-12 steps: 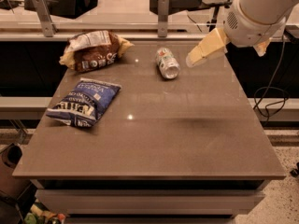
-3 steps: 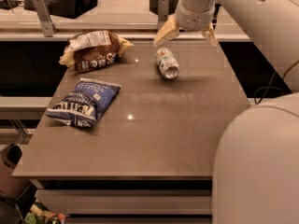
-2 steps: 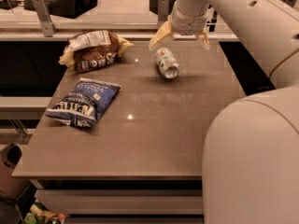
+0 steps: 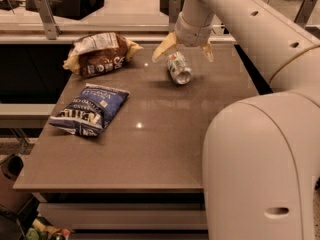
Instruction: Place 7up can upright
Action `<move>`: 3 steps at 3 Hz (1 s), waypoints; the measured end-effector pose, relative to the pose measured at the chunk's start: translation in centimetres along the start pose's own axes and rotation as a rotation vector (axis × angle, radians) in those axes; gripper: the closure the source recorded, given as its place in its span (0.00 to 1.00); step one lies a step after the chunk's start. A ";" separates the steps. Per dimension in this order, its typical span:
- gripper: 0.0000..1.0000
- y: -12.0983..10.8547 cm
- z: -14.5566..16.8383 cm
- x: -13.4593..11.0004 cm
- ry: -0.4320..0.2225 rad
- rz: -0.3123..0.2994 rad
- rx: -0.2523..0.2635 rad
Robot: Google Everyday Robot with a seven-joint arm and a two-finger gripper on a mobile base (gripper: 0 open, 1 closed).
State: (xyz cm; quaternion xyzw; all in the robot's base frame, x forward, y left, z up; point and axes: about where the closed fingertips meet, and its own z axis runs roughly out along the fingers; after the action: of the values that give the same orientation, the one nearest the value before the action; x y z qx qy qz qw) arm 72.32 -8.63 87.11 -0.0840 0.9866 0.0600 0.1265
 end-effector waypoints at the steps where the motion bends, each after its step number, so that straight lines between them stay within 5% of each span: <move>1: 0.00 0.6 1.3 -0.2 0.022 -0.026 -0.020; 3: 0.00 0.5 2.0 -0.7 0.039 -0.055 -0.021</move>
Offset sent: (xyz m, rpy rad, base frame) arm 0.0093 0.0074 -0.0140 -0.0057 0.0546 0.0810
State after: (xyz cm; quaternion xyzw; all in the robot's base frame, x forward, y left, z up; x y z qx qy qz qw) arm 73.41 -7.70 85.41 -0.1137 0.9855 0.0654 0.1080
